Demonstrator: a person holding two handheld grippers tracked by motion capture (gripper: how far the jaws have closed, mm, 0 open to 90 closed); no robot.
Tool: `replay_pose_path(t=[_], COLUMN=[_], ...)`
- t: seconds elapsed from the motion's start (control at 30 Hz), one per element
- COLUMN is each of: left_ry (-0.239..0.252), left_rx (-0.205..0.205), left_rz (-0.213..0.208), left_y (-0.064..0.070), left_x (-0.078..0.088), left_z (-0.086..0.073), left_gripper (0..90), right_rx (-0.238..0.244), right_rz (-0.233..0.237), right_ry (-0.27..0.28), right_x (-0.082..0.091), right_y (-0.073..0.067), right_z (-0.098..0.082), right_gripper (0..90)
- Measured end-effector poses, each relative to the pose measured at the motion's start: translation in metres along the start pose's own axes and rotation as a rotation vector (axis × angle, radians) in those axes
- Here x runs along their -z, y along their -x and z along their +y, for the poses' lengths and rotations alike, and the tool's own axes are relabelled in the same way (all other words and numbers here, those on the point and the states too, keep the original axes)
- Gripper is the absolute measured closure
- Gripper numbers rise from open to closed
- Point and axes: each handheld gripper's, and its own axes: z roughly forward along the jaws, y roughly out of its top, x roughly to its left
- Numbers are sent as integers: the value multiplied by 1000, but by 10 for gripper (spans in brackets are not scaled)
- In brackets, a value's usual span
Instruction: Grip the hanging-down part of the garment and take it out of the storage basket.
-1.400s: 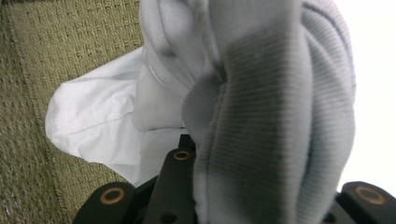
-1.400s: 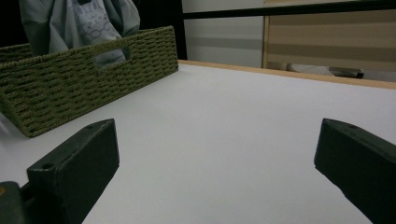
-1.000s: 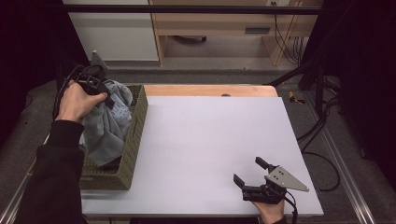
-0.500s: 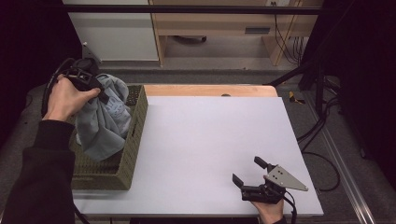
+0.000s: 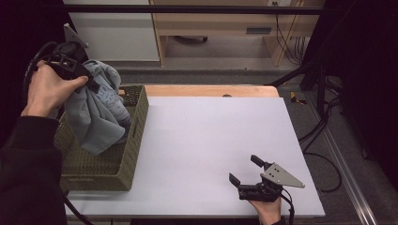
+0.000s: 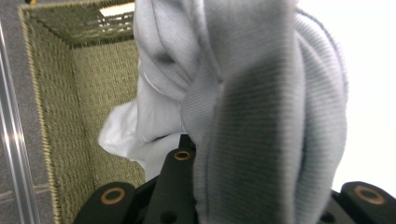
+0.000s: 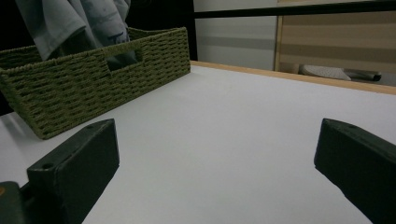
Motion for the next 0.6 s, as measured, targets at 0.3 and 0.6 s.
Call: replay_pose_path(t=[0.3, 0.6], left_ry=[30, 35], left_rx=[-10, -13], left_rz=[4, 5], left_y=[7, 8], left_x=[21, 31], left_z=[2, 3], left_gripper=[808, 808], right_rx=[-2, 17], right_rz=[46, 146], right_ry=[-9, 3], right_x=[-16, -59], right_y=[-7, -29], right_z=[9, 31], right_gripper=[3, 3])
